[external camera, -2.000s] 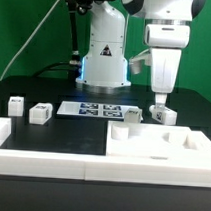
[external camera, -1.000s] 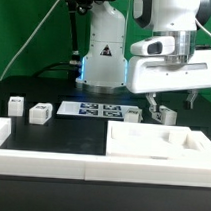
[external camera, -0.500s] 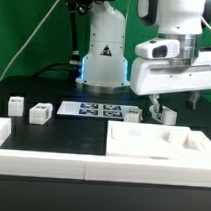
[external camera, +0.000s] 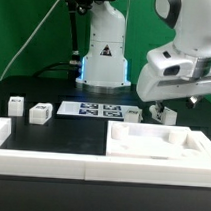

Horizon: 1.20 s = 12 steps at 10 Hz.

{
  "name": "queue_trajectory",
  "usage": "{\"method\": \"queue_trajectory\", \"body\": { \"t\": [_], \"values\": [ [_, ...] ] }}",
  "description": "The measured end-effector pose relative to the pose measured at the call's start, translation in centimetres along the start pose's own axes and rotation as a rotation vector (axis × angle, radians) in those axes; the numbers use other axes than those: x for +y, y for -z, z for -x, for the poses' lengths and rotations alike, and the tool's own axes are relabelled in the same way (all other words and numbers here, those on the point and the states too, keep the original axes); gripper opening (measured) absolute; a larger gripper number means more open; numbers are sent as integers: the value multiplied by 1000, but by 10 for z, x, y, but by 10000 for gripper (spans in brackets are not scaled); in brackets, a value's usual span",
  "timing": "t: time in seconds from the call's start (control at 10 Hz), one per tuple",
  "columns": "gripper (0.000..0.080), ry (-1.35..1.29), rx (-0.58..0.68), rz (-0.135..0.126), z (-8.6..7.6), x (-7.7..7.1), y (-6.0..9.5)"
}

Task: Assemble one leg

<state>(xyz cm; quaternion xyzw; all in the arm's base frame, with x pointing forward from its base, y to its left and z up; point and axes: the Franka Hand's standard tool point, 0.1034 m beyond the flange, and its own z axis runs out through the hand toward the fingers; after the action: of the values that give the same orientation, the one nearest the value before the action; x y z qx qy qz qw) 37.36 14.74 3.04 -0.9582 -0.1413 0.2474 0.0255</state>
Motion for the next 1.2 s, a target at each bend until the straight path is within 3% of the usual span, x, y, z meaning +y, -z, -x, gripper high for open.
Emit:
{"method": "queue_trajectory", "body": {
  "t": [0.4,0.6,0.7,0.9,1.0,1.1,1.2],
  "values": [
    [649,17,-259,-13,7,-2,-14],
    [649,30,-341,3,5,3,-24],
    [649,24,-297,3,-2,7,-27],
    [649,27,-287,2,-1,10,-29],
    [598,35,-284,0,-1,10,-29],
    [598,36,-284,1,-1,9,-29],
    [424,36,-284,1,-1,9,-29]
  ]
}}
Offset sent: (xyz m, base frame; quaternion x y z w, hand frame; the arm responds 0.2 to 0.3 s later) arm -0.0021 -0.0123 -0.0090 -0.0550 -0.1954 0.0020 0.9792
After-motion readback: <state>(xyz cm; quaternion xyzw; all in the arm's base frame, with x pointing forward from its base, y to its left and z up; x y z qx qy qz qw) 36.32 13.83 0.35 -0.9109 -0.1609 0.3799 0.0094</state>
